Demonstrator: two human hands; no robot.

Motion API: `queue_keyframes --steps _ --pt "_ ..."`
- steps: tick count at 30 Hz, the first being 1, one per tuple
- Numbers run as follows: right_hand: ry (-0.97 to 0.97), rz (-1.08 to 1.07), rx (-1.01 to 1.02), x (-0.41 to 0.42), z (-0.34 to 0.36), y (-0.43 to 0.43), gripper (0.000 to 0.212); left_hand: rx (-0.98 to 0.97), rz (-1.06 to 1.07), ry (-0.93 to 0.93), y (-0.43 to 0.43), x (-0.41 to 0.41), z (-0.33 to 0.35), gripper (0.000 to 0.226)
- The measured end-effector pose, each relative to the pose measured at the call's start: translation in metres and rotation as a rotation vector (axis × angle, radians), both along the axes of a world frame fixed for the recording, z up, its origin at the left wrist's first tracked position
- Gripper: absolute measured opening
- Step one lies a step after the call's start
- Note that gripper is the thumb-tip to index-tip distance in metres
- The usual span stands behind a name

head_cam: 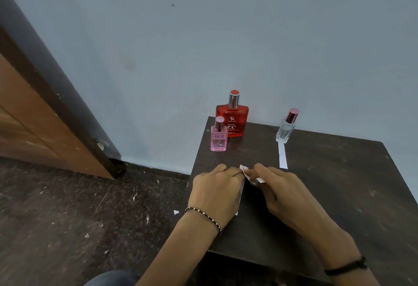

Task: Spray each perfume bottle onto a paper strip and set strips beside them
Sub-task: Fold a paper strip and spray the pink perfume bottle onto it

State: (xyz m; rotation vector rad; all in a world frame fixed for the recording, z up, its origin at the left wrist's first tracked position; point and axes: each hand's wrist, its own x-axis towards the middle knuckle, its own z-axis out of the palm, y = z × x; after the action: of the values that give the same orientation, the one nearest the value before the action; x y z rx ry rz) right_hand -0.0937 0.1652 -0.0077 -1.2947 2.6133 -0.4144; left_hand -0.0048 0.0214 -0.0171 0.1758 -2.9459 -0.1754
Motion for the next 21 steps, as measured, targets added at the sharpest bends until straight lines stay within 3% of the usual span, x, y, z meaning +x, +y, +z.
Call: queue_keyframes --steps 7,11,14,18,21 --pt "-0.045 -0.023 0.013 -0.003 0.007 0.015 0.019 -0.019 0.02 -0.009 0.004 -0.003 0.0 0.028" --pt "0.079 -0.049 -0.149 -0.002 0.013 0.023 0.026 0.113 0.03 0.126 -0.003 -0.002 0.0 0.027" --pt "0.189 0.015 -0.207 -0.001 0.014 0.022 0.041 0.455 0.162 0.289 0.005 -0.004 0.002 0.024" --pt "0.288 0.059 -0.311 0.005 0.011 0.014 0.039 1.228 0.34 0.122 0.012 -0.012 0.007 0.012" --pt "0.321 0.068 -0.356 0.011 0.007 0.01 0.036 1.454 0.416 0.138 0.014 -0.015 0.008 0.013"
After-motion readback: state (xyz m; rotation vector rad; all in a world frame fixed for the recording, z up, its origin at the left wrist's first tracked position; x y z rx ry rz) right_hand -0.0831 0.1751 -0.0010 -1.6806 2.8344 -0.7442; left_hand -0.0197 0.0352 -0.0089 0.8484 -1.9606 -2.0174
